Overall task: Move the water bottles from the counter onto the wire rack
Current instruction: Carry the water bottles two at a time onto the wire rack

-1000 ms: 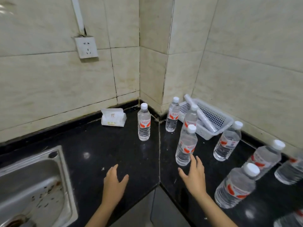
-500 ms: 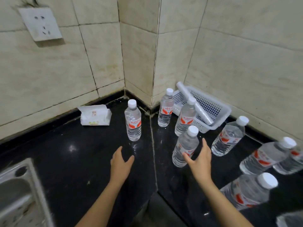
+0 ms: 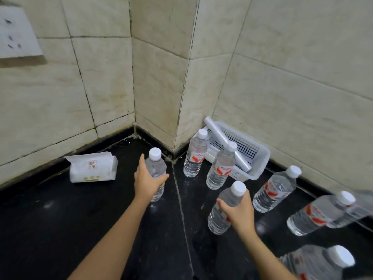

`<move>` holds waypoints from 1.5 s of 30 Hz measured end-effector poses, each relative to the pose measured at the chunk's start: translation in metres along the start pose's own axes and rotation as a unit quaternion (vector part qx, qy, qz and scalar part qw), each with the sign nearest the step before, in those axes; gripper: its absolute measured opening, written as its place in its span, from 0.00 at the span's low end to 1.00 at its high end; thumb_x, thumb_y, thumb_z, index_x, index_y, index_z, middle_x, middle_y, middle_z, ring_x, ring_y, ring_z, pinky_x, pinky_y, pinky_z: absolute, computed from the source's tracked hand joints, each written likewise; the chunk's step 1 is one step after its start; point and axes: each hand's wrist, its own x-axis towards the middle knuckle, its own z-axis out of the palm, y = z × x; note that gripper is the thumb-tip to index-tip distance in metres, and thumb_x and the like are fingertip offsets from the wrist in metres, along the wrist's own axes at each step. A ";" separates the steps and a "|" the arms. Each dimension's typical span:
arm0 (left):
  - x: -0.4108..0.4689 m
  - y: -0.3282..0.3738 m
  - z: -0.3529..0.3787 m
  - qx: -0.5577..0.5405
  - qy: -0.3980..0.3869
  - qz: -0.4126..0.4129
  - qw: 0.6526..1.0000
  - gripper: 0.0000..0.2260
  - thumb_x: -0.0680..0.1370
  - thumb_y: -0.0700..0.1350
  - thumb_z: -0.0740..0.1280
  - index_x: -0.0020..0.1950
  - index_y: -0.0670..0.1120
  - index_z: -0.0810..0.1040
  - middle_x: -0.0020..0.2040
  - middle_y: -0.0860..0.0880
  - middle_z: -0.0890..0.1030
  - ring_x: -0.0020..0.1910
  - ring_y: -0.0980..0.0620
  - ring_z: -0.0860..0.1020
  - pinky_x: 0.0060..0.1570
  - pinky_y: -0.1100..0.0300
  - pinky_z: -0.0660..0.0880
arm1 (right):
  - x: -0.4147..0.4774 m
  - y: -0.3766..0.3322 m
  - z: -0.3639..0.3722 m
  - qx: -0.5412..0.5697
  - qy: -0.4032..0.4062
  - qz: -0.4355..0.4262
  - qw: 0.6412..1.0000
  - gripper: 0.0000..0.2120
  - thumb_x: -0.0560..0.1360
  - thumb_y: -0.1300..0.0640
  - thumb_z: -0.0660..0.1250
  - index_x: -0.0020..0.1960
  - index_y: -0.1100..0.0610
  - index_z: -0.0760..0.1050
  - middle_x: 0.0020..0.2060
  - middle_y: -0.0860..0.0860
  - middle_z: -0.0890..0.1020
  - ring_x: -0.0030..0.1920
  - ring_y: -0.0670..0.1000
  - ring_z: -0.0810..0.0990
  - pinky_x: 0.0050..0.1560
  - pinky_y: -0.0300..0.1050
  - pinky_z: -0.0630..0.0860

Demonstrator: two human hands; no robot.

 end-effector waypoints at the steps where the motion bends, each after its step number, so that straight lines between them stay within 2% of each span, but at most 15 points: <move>1: 0.004 -0.001 0.003 -0.007 0.002 0.001 1.000 0.43 0.64 0.43 0.76 0.72 0.49 0.56 0.69 0.42 0.67 0.68 0.41 0.66 0.66 0.41 0.65 | -0.001 0.002 0.000 0.004 0.007 0.005 1.000 0.25 0.62 0.58 0.77 0.52 0.53 0.66 0.51 0.56 0.77 0.52 0.55 0.77 0.49 0.45 0.71; 4: 0.003 -0.004 0.007 -0.023 0.021 -0.001 0.999 0.35 0.64 0.42 0.76 0.66 0.48 0.63 0.63 0.44 0.73 0.61 0.43 0.72 0.61 0.46 0.70 | -0.005 0.008 -0.001 0.008 0.019 0.016 1.000 0.26 0.61 0.58 0.77 0.52 0.53 0.66 0.51 0.56 0.77 0.51 0.55 0.77 0.49 0.45 0.71; 9: -0.021 -0.005 0.000 0.005 0.007 0.017 1.000 0.32 0.64 0.41 0.77 0.63 0.47 0.65 0.57 0.49 0.73 0.55 0.49 0.72 0.56 0.53 0.70 | -0.006 0.007 -0.002 0.007 0.016 0.024 1.000 0.29 0.57 0.50 0.76 0.52 0.52 0.65 0.52 0.55 0.76 0.52 0.54 0.76 0.52 0.45 0.70; 17: -0.084 0.006 -0.007 0.097 -0.091 0.083 0.988 0.25 0.59 0.43 0.79 0.39 0.59 0.64 0.39 0.62 0.73 0.44 0.54 0.73 0.48 0.56 0.67 | -0.006 0.003 -0.014 -0.022 -0.048 0.008 0.999 0.29 0.61 0.59 0.77 0.54 0.51 0.63 0.52 0.52 0.75 0.51 0.51 0.75 0.50 0.42 0.69; 21: -0.103 0.004 0.000 0.124 -0.132 0.117 0.977 0.24 0.56 0.48 0.79 0.40 0.63 0.68 0.38 0.60 0.76 0.42 0.54 0.76 0.49 0.52 0.72 | -0.018 0.001 -0.013 -0.028 -0.028 0.013 0.999 0.29 0.62 0.58 0.76 0.57 0.54 0.65 0.53 0.51 0.75 0.52 0.50 0.74 0.51 0.41 0.68; 24: -0.107 0.005 0.004 0.125 -0.172 0.119 0.970 0.23 0.55 0.49 0.79 0.43 0.57 0.71 0.38 0.58 0.78 0.43 0.51 0.78 0.48 0.49 0.75 | -0.032 0.004 -0.019 -0.032 -0.002 0.031 0.999 0.30 0.61 0.57 0.77 0.58 0.55 0.66 0.53 0.50 0.75 0.52 0.49 0.74 0.52 0.41 0.68; 27: -0.116 0.001 0.000 0.069 -0.195 0.067 0.976 0.27 0.54 0.49 0.78 0.43 0.68 0.69 0.42 0.59 0.77 0.47 0.52 0.78 0.51 0.51 0.74 | -0.056 0.005 -0.031 -0.041 0.020 0.045 0.998 0.28 0.61 0.58 0.77 0.54 0.50 0.64 0.50 0.49 0.75 0.51 0.49 0.74 0.50 0.39 0.66; 30: -0.132 -0.007 -0.005 0.028 -0.209 0.026 0.977 0.28 0.58 0.46 0.79 0.45 0.70 0.68 0.49 0.56 0.79 0.52 0.51 0.78 0.54 0.47 0.75 | -0.088 0.011 -0.047 -0.036 0.029 0.067 0.997 0.28 0.59 0.55 0.77 0.52 0.50 0.65 0.48 0.49 0.77 0.49 0.49 0.76 0.48 0.36 0.67; 32: -0.144 -0.005 -0.001 0.040 -0.242 0.042 0.968 0.28 0.57 0.48 0.78 0.44 0.72 0.67 0.49 0.57 0.79 0.51 0.50 0.79 0.54 0.47 0.75 | -0.108 0.018 -0.061 -0.027 0.035 0.082 0.996 0.28 0.57 0.49 0.76 0.52 0.51 0.68 0.48 0.50 0.78 0.49 0.49 0.77 0.46 0.33 0.69; 34: -0.160 0.002 0.008 0.064 -0.287 0.066 0.953 0.27 0.55 0.50 0.76 0.44 0.72 0.67 0.47 0.58 0.79 0.49 0.50 0.79 0.52 0.49 0.75 | -0.129 0.025 -0.079 -0.023 0.050 0.103 0.993 0.26 0.58 0.54 0.77 0.52 0.51 0.68 0.47 0.49 0.78 0.48 0.47 0.77 0.44 0.28 0.69; 36: -0.176 0.008 0.018 0.051 -0.322 0.061 0.943 0.28 0.56 0.47 0.78 0.49 0.66 0.70 0.48 0.56 0.80 0.48 0.52 0.79 0.50 0.53 0.76 | -0.151 0.030 -0.096 -0.012 0.078 0.124 0.989 0.25 0.60 0.61 0.77 0.50 0.48 0.67 0.47 0.49 0.77 0.48 0.47 0.76 0.48 0.33 0.69; 38: -0.195 0.013 0.029 0.030 -0.348 0.055 0.935 0.29 0.55 0.46 0.78 0.53 0.56 0.73 0.46 0.55 0.81 0.44 0.59 0.80 0.44 0.64 0.75 | -0.173 0.037 -0.114 -0.009 0.113 0.143 0.983 0.26 0.60 0.61 0.77 0.50 0.47 0.67 0.46 0.48 0.78 0.48 0.48 0.77 0.50 0.40 0.70; 40: -0.218 0.022 0.040 0.020 -0.374 0.060 0.925 0.29 0.54 0.45 0.78 0.52 0.54 0.73 0.44 0.55 0.81 0.39 0.66 0.79 0.38 0.71 0.73 | -0.197 0.047 -0.135 -0.017 0.137 0.159 0.978 0.26 0.60 0.60 0.77 0.50 0.48 0.67 0.44 0.47 0.77 0.48 0.49 0.77 0.49 0.43 0.71; 42: -0.243 0.029 0.051 0.019 -0.398 0.067 0.915 0.27 0.57 0.40 0.79 0.51 0.55 0.73 0.44 0.55 0.81 0.38 0.66 0.79 0.37 0.70 0.72 | -0.221 0.060 -0.160 -0.023 0.155 0.175 0.972 0.25 0.60 0.58 0.77 0.50 0.48 0.67 0.43 0.48 0.78 0.48 0.51 0.78 0.50 0.47 0.74; 45: -0.289 0.034 0.070 0.015 -0.404 0.086 0.911 0.27 0.59 0.37 0.78 0.54 0.53 0.73 0.46 0.54 0.81 0.44 0.57 0.80 0.42 0.63 0.73 | -0.264 0.080 -0.203 -0.025 0.202 0.191 0.960 0.25 0.59 0.58 0.77 0.49 0.48 0.68 0.42 0.48 0.79 0.47 0.53 0.79 0.51 0.52 0.77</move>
